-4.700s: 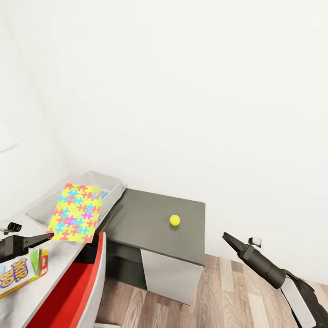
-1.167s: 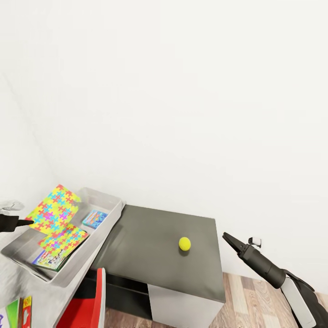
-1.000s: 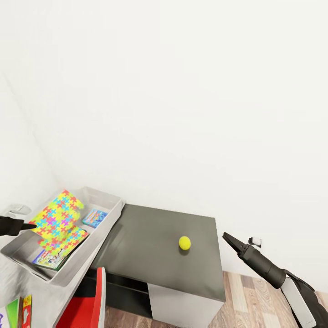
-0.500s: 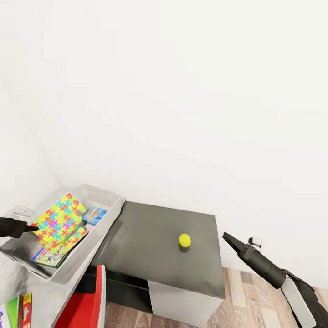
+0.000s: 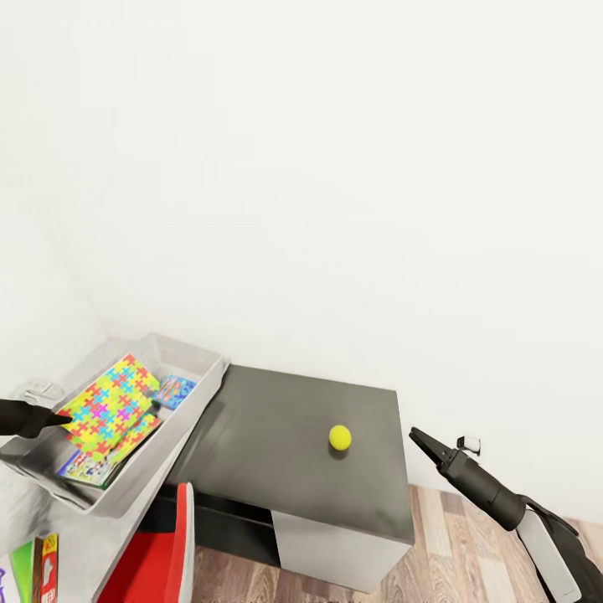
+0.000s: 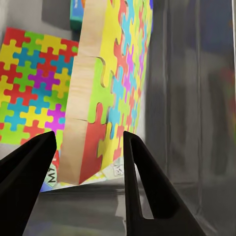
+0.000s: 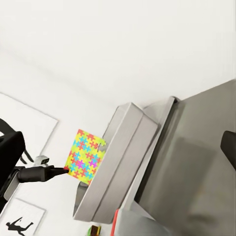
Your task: Put all the toys in the child's room - the three board games (two on the bed and one on the table), the two jigsaw puzzles on the table, and the tennis ball on the table - inside the toy box on the table in the child's room.
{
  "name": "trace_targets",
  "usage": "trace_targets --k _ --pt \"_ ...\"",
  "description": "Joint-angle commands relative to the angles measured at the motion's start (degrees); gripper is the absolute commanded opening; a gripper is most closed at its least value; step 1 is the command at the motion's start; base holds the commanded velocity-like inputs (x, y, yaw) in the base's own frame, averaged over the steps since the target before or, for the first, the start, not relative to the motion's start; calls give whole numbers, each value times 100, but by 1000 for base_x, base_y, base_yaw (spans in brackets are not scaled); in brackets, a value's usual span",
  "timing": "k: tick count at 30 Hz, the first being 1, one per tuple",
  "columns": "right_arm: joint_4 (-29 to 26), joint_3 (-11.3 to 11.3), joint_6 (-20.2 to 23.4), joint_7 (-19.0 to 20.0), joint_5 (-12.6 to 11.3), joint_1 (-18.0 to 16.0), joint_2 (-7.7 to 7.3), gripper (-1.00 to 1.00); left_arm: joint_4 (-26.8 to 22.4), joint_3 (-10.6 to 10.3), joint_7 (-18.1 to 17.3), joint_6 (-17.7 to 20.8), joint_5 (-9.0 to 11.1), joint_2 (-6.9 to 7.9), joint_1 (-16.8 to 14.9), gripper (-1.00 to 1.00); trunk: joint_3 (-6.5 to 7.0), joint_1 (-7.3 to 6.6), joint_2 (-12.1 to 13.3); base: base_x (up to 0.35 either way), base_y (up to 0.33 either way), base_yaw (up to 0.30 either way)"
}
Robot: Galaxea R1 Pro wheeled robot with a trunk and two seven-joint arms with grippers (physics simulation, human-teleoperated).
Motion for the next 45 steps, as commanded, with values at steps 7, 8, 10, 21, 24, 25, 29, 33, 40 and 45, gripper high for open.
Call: trace_targets --k 7,8,10,21,24,25,29,33,40,45 --pt "0 -1 40 -1 -35 -4 -2 100 49 12 -55 26 -55 -6 -7 -100 -77 3 -12 0 0 0" --pt "0 0 40 -2 -35 -4 -2 100 52 12 -55 23 -56 -6 -7 -100 -86 3 -12 0 0 0" --pt "0 -4 40 -2 -35 -4 -2 100 54 12 -55 22 -57 -6 -7 -100 -105 3 -12 0 0 0" --pt "0 -6 40 -2 -35 -4 -2 100 56 12 -55 26 -65 -6 -7 -100 -208 3 -12 0 0 0" --pt "0 -6 43 -2 -35 -4 -4 100 56 12 -55 27 -66 -6 -8 -100 -235 3 -12 0 0 0" --pt "0 -6 45 -2 -35 -4 -7 100 56 12 -55 27 -66 -6 -10 -100 -245 3 -12 0 0 0" --pt "4 -7 48 -2 -35 -4 -9 100 56 12 -55 25 -66 -6 -8 -100 -282 3 -12 0 0 0" --pt "7 -3 44 -2 -39 -4 -62 100 56 12 -57 25 -66 -6 -7 -100 -319 3 -12 0 0 0" --pt "9 2 40 6 -51 -3 -173 100 56 12 -64 26 -66 -6 -9 -100 -352 3 -12 0 0 0" --pt "9 2 40 7 -52 -4 -189 100 56 12 -64 26 -59 -6 -8 -100 -354 3 -12 0 0 0"
